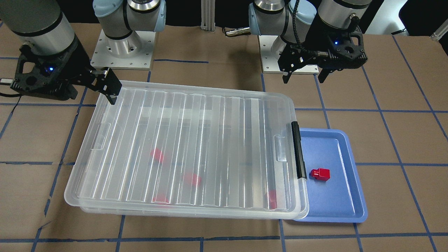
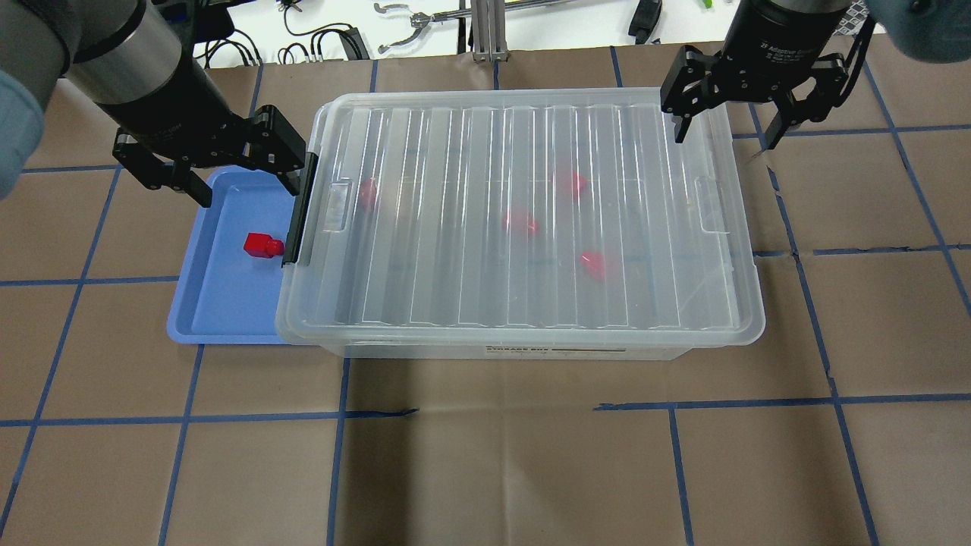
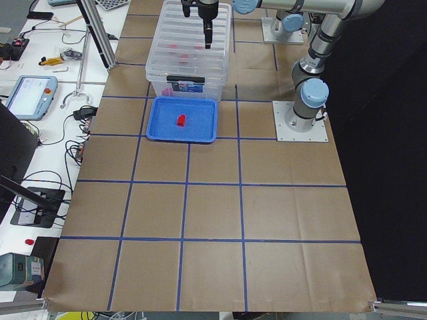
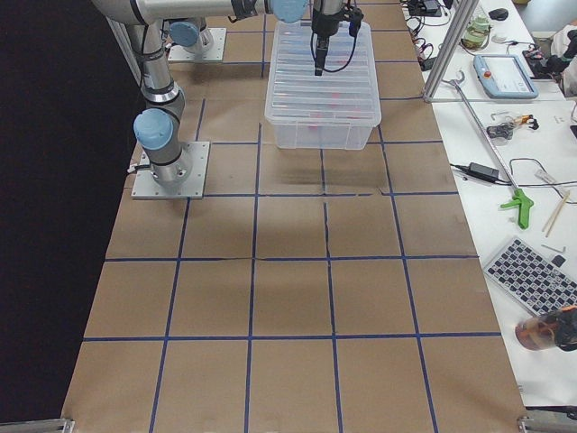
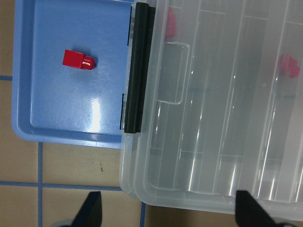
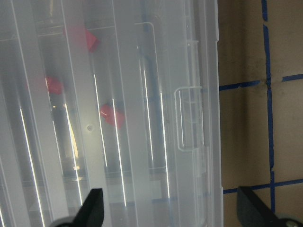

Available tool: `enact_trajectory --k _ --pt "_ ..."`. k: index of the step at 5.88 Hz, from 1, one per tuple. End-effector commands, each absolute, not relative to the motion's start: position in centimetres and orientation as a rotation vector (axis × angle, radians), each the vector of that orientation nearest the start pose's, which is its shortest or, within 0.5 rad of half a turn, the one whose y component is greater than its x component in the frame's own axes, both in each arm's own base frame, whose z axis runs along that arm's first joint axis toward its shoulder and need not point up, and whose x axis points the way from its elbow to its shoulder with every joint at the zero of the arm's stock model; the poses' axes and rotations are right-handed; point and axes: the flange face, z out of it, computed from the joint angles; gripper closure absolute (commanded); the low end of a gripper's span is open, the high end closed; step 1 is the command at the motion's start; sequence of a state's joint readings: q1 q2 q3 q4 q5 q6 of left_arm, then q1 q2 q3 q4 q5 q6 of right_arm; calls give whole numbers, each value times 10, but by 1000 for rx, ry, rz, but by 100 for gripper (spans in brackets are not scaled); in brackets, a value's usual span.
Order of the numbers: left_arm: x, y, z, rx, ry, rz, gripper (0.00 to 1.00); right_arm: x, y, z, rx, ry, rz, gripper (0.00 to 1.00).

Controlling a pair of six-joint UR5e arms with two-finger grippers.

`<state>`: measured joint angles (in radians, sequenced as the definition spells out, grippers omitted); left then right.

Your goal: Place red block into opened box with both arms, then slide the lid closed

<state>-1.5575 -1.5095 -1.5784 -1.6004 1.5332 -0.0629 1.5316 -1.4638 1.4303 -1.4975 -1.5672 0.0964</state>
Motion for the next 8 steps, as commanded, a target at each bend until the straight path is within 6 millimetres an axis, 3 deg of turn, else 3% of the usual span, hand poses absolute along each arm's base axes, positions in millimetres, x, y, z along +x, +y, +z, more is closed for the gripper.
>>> enact_trajectory --k 1,4,5,8 --pt "-131 -470 511 -121 3178 -37 2 56 -551 477 183 3136 109 0" --pt "-131 -469 511 -121 3178 -40 2 45 -540 412 201 3130 179 1" --pt "-131 -470 511 -121 3178 -40 2 33 -533 387 243 3120 214 1" --pt "-131 -469 511 -121 3178 -40 2 32 -518 350 254 3106 304 1"
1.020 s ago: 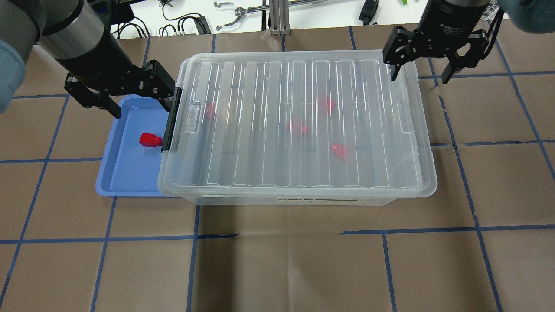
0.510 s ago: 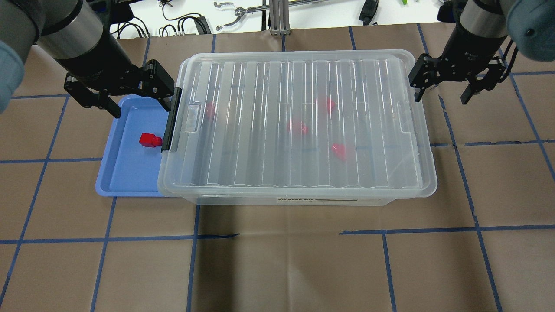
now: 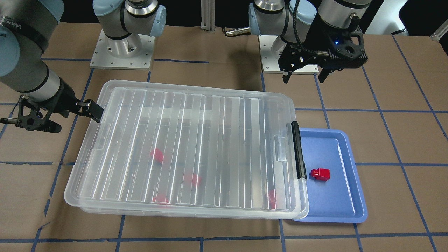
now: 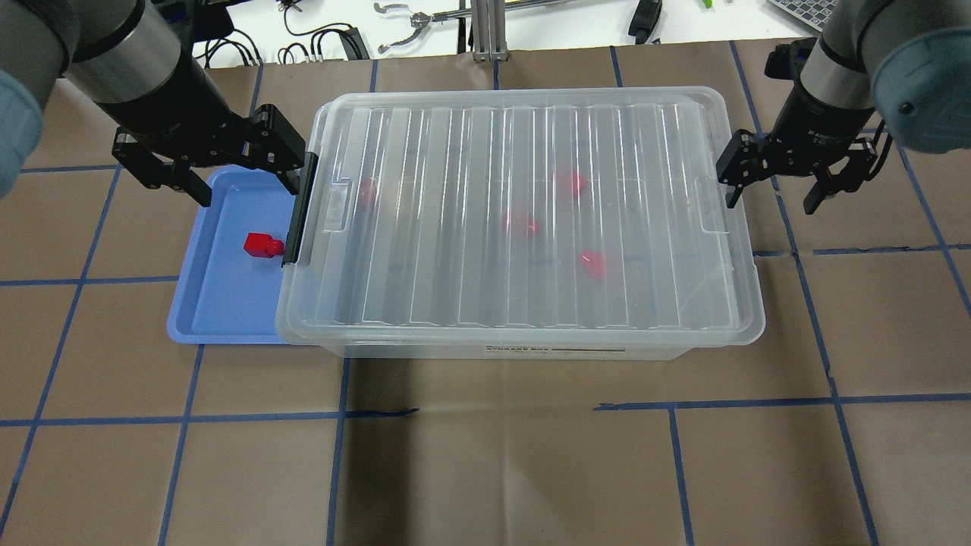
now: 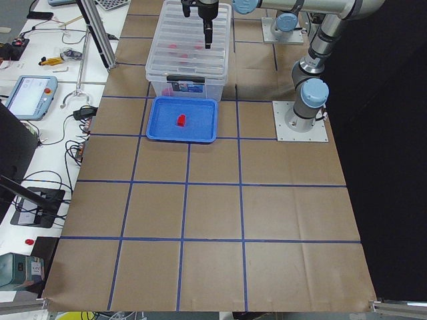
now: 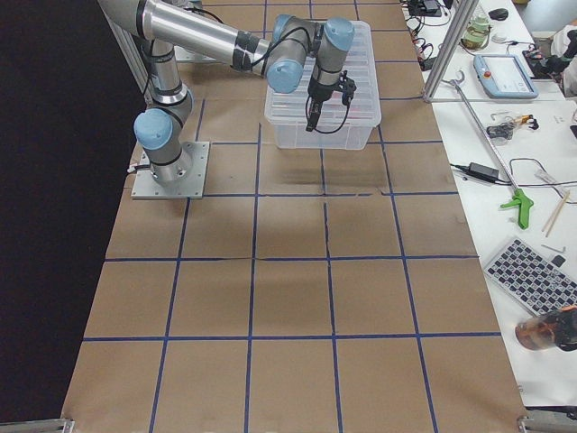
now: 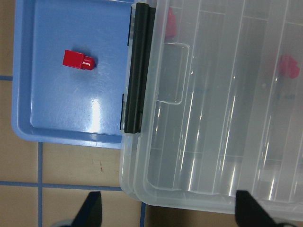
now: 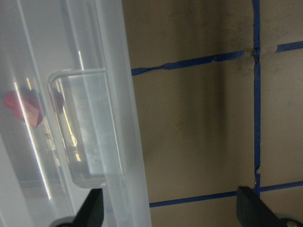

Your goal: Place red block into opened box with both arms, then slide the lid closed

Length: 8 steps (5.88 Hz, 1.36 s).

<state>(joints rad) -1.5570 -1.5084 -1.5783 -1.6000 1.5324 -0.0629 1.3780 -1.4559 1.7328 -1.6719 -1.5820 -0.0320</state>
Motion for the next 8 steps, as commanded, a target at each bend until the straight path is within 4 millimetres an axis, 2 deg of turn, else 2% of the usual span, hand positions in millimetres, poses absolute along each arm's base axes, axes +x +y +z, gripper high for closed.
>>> enact_trajectory --k 1,2,6,8 --pt "-131 -469 511 -121 3178 -40 2 32 -515 343 251 3106 305 1" --pt "-131 -469 511 -121 3178 -40 2 31 -515 339 249 3107 310 1" --pt "-131 -469 511 -121 3178 -40 2 22 -525 345 -8 3164 183 1" --pt "-131 -469 511 -119 3178 -37 2 -14 -526 344 -119 3146 181 1"
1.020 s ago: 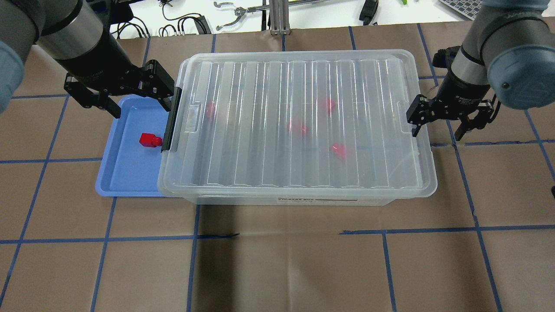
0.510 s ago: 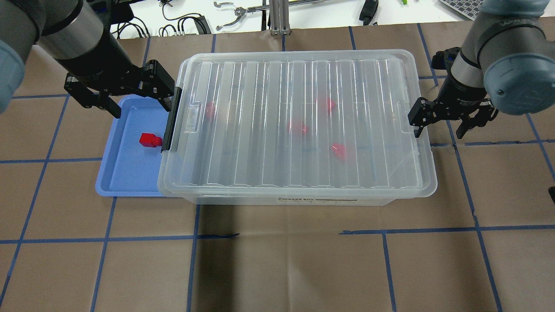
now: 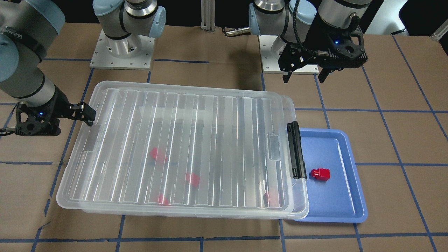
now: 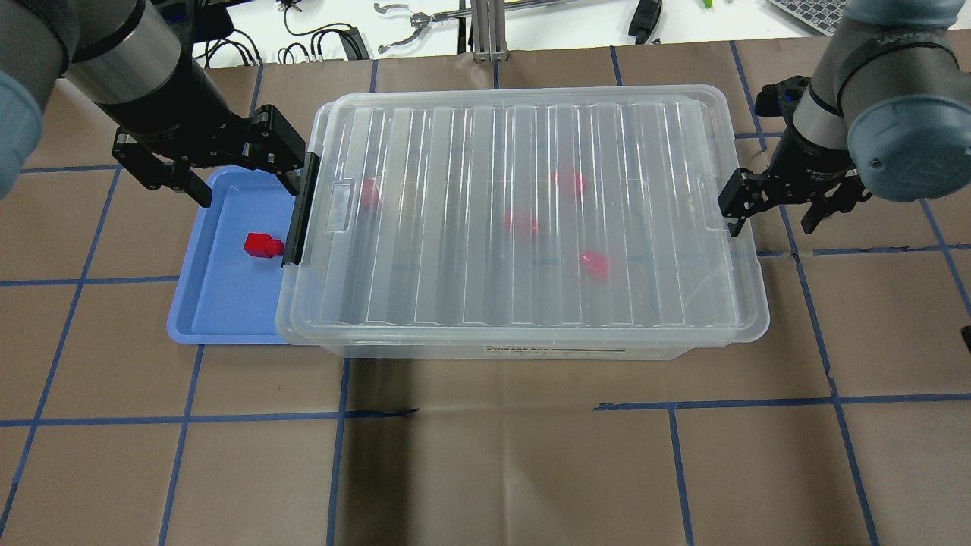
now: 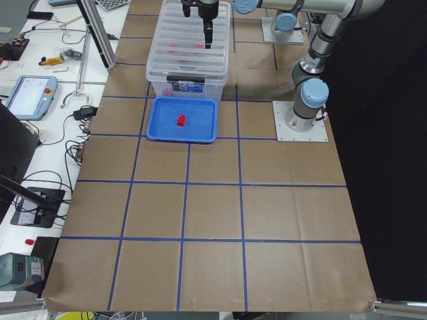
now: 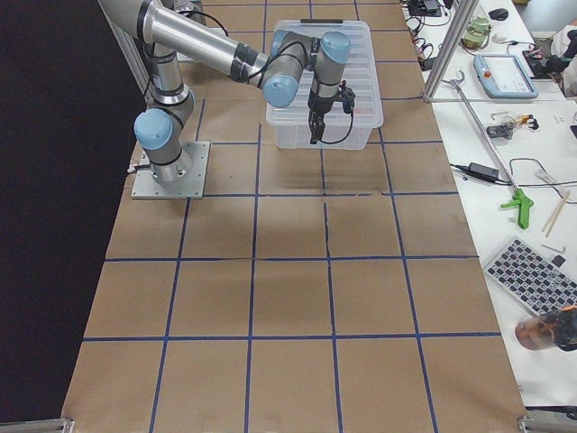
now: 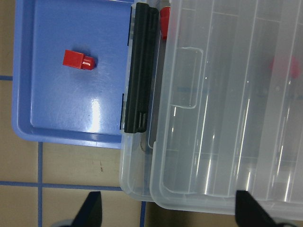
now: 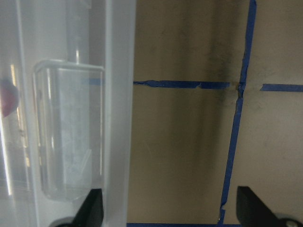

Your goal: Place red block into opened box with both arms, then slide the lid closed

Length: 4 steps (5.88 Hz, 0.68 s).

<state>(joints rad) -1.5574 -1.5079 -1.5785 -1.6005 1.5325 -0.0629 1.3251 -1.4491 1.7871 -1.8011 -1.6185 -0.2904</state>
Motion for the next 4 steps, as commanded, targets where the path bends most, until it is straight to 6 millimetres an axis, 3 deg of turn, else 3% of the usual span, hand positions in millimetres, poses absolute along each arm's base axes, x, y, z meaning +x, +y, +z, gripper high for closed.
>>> enact_trajectory --k 1,2,4 --pt "-131 -469 511 -121 3178 -40 2 -14 -527 345 -122 3148 177 1" --pt "-131 -469 511 -121 3178 -38 2 -18 -527 346 -113 3153 170 1" --pt "-131 -469 511 -119 3177 -40 2 -44 -526 346 -102 3146 167 1"
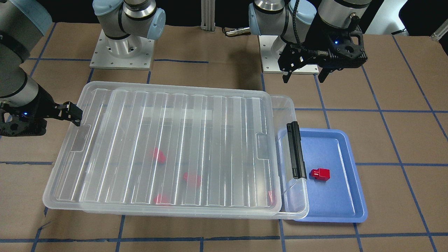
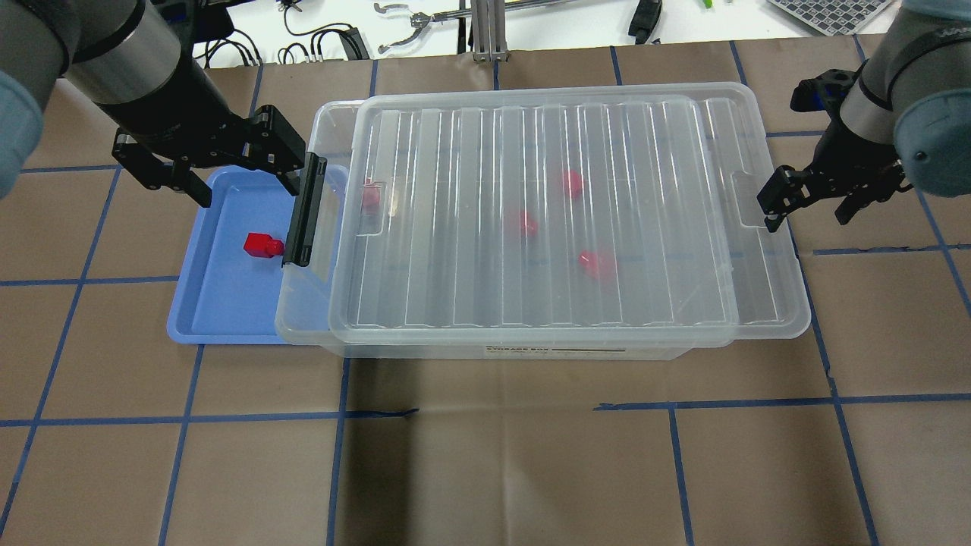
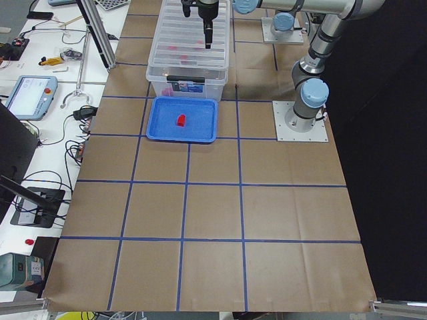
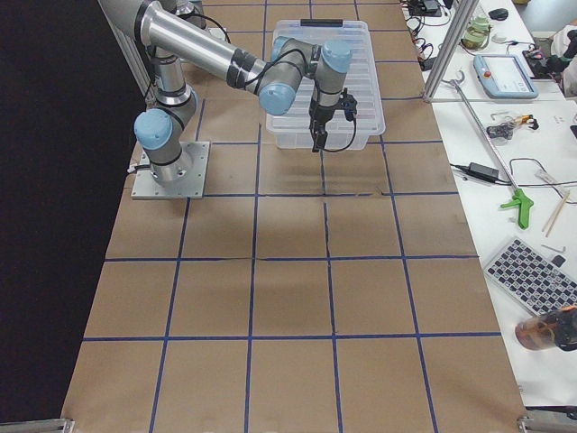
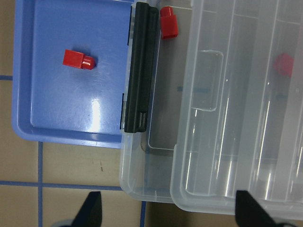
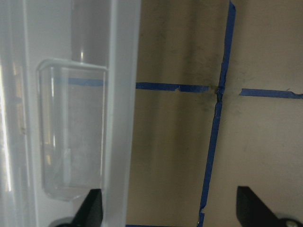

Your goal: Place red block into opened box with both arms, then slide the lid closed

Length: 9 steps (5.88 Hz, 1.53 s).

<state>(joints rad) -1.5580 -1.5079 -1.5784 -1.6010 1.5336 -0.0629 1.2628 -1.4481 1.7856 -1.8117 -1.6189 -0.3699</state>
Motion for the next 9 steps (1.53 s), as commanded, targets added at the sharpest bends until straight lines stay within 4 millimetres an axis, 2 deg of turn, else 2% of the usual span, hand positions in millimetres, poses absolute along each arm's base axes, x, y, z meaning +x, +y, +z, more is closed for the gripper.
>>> enact_trajectory --k 1,2,4,5,6,7,9 --pt "-130 -469 512 -121 3175 -42 2 -48 -526 345 -98 3147 170 1" --pt "-132 -468 511 -107 3169 -38 2 -57 -526 348 -105 3161 149 1" --pt "-130 -468 511 248 3151 -37 2 -66 -526 348 -111 3163 150 0" --pt "-129 -466 510 548 3052 -18 2 -84 -523 347 -115 3158 153 0" --pt "-122 -471 505 988 2939 12 2 -95 -521 347 -106 3157 154 0" --pt "-120 -476 495 1299 2809 53 2 -101 -521 349 -108 3159 149 0" --pt "-118 -483 479 1663 2595 55 2 -129 -516 353 -114 3175 151 0"
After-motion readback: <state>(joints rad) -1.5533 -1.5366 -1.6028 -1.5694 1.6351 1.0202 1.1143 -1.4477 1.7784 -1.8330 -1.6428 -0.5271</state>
